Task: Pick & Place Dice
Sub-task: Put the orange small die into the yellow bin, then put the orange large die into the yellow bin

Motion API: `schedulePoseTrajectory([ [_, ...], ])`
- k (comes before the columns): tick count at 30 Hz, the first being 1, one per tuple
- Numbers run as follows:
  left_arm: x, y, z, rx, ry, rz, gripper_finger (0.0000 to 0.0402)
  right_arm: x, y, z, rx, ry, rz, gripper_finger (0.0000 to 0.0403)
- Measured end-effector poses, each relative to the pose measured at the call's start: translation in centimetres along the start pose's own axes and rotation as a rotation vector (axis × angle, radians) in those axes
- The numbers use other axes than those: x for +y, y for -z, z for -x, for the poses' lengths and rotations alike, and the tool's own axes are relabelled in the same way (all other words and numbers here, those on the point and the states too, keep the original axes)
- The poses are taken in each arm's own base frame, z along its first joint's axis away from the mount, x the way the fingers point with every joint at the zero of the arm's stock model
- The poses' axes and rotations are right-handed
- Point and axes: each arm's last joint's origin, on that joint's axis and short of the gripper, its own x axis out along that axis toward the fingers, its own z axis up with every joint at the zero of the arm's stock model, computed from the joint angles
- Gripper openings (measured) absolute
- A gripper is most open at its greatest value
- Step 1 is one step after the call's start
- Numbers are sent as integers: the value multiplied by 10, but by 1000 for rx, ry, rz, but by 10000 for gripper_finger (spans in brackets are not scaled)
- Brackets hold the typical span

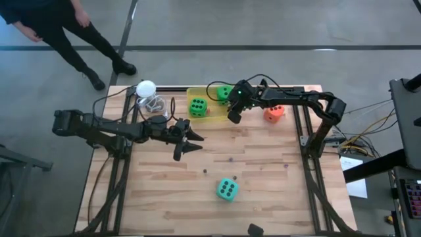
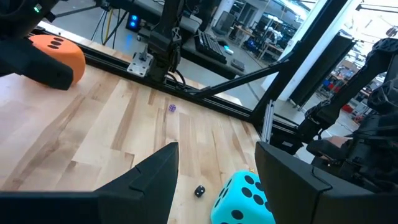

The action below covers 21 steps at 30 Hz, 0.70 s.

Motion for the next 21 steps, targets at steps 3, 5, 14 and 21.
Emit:
schedulePoseTrajectory([
  [3,0,0,0,0,0,0,216,0,2,-5,12,6,-4,106],
  [5,0,0,0,0,0,0,216,0,3,-11,15,7,-4,122],
  [14,0,0,0,0,0,0,216,-1,2,-20,13,9,9,172],
  [21,0,1,0,7,-3,-2,216,-2,-9,-15,-19,14,24,173],
])
